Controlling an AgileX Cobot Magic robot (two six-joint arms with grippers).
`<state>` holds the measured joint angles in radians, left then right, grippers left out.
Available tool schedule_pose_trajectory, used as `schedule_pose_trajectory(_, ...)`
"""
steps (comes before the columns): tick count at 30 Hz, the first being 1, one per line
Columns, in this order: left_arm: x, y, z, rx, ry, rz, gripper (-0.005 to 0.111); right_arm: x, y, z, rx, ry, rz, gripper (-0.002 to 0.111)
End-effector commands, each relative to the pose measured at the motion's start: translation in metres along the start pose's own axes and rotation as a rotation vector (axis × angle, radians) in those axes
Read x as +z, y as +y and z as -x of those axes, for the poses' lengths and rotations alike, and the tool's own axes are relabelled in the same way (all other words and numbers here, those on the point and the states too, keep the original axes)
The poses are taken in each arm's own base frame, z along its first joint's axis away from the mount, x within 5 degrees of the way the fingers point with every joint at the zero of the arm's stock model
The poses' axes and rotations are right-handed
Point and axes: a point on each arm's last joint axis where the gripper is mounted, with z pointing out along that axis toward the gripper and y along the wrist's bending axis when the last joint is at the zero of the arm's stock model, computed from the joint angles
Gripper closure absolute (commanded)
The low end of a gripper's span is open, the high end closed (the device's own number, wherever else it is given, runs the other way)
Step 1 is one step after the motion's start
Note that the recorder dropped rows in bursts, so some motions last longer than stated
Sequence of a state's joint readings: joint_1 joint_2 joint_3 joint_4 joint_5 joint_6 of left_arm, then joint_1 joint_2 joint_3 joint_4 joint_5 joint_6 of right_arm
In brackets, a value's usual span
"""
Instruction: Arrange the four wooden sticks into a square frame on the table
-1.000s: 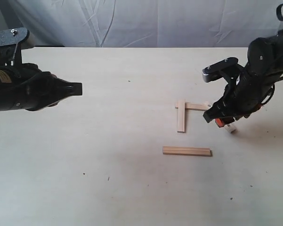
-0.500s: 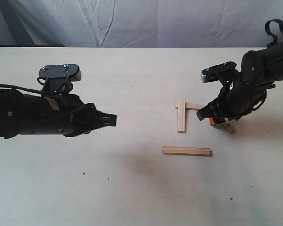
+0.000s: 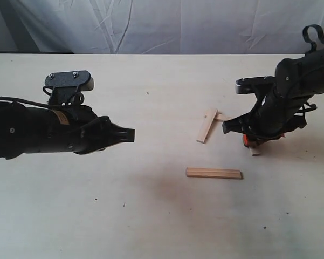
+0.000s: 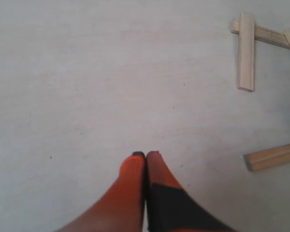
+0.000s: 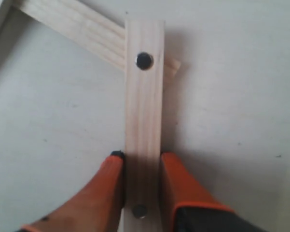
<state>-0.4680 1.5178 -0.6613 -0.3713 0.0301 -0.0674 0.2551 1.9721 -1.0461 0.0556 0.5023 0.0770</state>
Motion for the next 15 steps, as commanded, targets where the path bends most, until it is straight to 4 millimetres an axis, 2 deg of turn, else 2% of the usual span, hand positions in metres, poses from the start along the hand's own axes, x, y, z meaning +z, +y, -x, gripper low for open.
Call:
schedule_pose_trajectory(1,0.001,-0.001,0.001,-0.017,-0.005,-0.002,0.107,0.0,0.002,-0.001,0.11,0.004,0.039,0.106)
schedule_pose_trajectory(2,0.001,-0.001,0.001,-0.017,-0.005,-0.002,0.107,-0.003,0.002,0.001,0.112,-0.012,0.042,0.106)
schedule_pose_trajectory(5,0.0,0.0,0.003,-0.013,-0.024,-0.002,0.107,-0.033,0.004,0.006,0.012,-0.091,0.052,0.106)
schedule_pose_trajectory(8,-0.002,0.008,0.01,-0.026,-0.054,0.016,0.107,-0.055,0.016,0.001,-0.086,-0.081,0.066,0.106)
schedule_pose_trajectory(12,-0.002,0.012,0.011,-0.038,-0.052,0.027,0.107,-0.052,0.042,-0.008,-0.191,-0.037,0.086,0.106)
schedule_pose_trajectory(15,-0.002,0.012,0.011,-0.038,-0.052,0.027,0.107,-0.046,0.052,-0.012,-0.193,-0.011,0.091,0.106)
